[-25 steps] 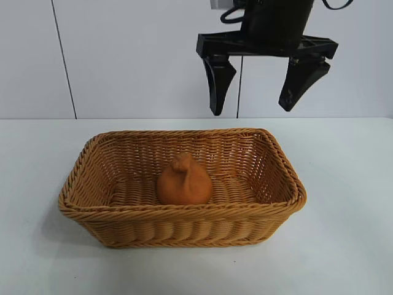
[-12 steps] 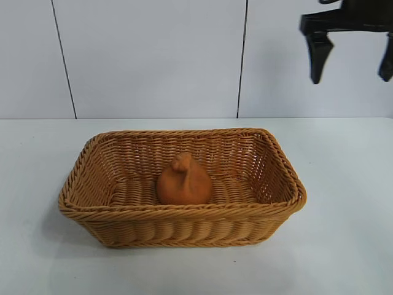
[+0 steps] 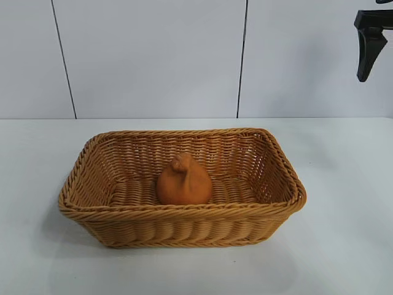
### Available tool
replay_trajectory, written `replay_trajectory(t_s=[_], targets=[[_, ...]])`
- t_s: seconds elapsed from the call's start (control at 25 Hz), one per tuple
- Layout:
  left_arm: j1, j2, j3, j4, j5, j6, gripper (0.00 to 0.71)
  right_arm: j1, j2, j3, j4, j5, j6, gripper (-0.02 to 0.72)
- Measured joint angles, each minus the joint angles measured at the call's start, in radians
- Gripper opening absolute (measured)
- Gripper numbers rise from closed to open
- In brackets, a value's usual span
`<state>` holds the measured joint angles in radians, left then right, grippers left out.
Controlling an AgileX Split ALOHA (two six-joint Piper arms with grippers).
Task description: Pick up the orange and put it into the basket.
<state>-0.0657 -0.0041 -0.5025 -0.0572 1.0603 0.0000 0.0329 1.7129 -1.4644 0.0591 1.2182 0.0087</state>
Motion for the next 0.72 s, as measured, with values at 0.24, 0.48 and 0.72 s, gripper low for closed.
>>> replay_trajectory(t_s=[0.24,0.48,0.72], targets=[[0.0,0.0,0.0,0.0,0.0,0.0,0.643,0.0,-0.266,0.335,0.027,0.001,-0.041,0.694],[0.0,0.0,0.0,0.0,0.0,0.0,0.643,0.0,-0.585,0.642,0.033,-0.015,-0.07,0.694],[0.0,0.0,0.0,0.0,0.0,0.0,0.643,0.0,-0.923,0.873,0.033,-0.133,-0.09,0.694]])
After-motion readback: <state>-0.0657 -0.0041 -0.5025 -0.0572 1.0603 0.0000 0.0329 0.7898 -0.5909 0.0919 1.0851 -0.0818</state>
